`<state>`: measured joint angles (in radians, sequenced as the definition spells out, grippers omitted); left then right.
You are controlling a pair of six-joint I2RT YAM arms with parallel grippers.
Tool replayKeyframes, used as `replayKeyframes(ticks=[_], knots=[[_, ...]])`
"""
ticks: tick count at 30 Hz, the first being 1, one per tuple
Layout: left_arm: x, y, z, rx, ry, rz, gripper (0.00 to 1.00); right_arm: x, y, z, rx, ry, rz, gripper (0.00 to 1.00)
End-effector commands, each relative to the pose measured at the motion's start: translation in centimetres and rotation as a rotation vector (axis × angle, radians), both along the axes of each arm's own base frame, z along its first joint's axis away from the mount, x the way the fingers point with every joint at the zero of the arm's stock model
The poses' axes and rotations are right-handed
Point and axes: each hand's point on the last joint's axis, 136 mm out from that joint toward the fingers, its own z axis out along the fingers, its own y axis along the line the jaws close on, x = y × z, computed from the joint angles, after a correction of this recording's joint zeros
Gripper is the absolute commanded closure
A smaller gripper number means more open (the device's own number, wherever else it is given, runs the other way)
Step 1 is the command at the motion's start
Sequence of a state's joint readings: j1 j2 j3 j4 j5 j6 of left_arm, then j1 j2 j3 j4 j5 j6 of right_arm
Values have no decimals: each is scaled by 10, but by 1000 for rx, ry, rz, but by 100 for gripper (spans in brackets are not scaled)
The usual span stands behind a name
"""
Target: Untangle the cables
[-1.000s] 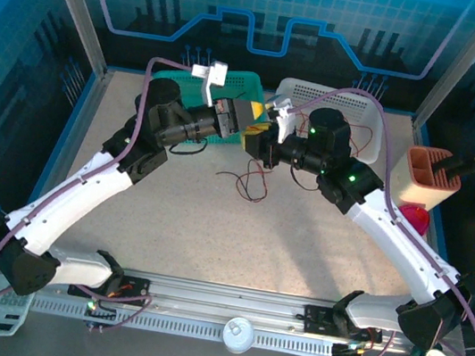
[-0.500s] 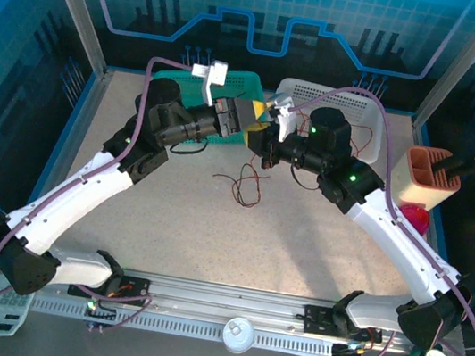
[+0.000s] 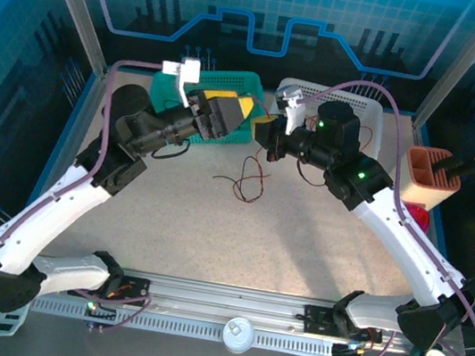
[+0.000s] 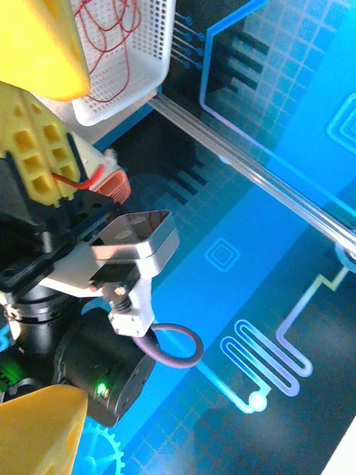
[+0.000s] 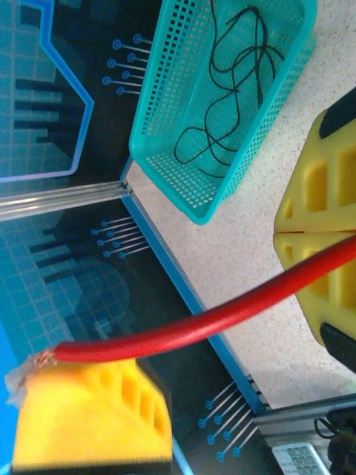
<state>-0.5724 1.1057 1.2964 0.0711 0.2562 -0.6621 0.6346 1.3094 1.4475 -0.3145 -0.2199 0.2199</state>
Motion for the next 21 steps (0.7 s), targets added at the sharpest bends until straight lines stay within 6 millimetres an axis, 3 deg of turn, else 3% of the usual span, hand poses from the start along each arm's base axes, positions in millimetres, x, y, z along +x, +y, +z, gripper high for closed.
replayKeyframes(ticks=[1, 11, 21], knots=[[-4, 20, -6, 20, -30, 80, 1, 5, -18, 28, 50, -12, -62, 100], [-7, 42, -53, 73, 43, 147, 1, 7, -31, 70, 121, -30, -87, 100], [-2, 43, -94, 129, 109, 160, 1, 4, -27, 99, 164, -51, -58, 100]])
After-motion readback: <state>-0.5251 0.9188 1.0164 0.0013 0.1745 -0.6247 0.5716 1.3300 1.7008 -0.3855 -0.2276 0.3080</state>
